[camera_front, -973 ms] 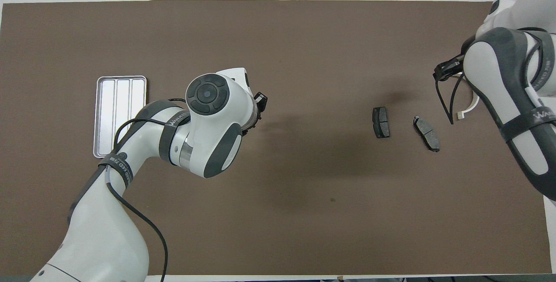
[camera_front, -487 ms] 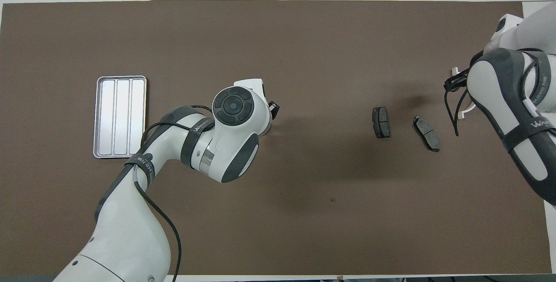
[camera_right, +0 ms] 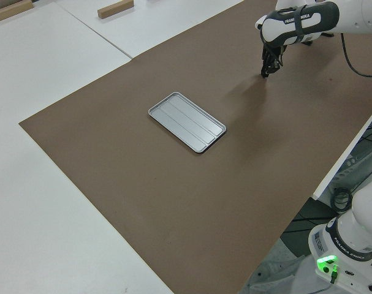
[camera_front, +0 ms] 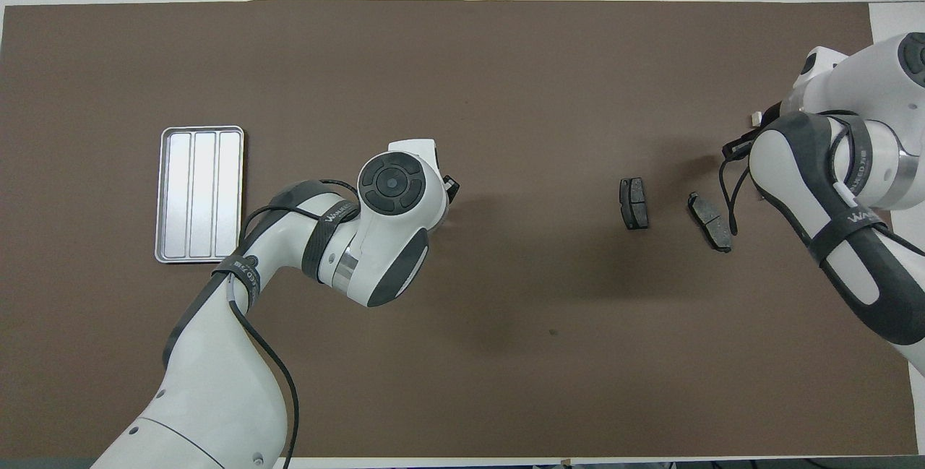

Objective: Place bearing gear from tray to pile

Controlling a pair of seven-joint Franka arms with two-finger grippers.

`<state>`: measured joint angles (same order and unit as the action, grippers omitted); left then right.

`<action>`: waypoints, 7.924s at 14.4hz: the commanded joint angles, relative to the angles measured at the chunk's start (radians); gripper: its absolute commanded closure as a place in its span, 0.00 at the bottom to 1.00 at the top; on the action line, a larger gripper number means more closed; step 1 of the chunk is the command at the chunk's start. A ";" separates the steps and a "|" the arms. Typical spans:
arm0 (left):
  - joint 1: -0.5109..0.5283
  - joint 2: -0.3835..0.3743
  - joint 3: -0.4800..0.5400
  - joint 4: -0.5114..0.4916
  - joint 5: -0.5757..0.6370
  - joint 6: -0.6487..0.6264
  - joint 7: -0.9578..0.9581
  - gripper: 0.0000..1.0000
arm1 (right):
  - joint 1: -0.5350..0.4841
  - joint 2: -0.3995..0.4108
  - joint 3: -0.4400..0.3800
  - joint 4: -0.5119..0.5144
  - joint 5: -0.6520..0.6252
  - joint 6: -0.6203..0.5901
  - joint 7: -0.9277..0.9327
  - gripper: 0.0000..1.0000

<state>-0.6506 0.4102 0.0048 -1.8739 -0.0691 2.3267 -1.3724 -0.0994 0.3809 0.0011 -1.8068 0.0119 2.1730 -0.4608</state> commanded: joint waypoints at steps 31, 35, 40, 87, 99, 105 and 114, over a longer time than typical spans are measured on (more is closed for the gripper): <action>0.568 -0.496 0.089 0.042 0.025 -0.701 1.040 0.00 | 0.056 -0.032 0.023 0.012 0.002 -0.080 0.137 0.17; 0.568 -0.487 0.086 0.032 0.025 -0.643 1.050 0.00 | 0.196 -0.134 0.027 0.041 0.003 -0.168 0.342 0.17; 0.598 -0.389 0.072 0.143 0.022 -0.647 1.064 0.00 | 0.458 -0.217 0.027 -0.008 0.005 -0.167 0.699 0.17; 0.583 -0.396 0.040 0.148 0.017 -0.673 1.151 0.00 | 0.745 0.194 0.036 0.141 0.036 0.183 1.013 0.39; 0.586 -0.410 0.043 0.147 0.017 -0.675 1.148 0.00 | 0.739 0.194 0.037 0.141 0.037 0.174 1.013 1.00; 0.586 -0.427 0.043 0.142 0.017 -0.675 1.153 0.00 | 0.650 0.190 0.037 0.190 0.031 0.090 0.876 1.00; 0.592 -0.403 0.049 0.145 0.017 -0.649 1.162 0.00 | 0.328 0.099 0.040 0.259 0.071 -0.189 0.363 1.00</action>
<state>-0.0588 0.0044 0.0438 -1.7280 -0.0560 1.6612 -0.2247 0.2930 0.5028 0.0251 -1.5316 0.0613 2.0150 0.0043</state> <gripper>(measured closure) 0.000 0.762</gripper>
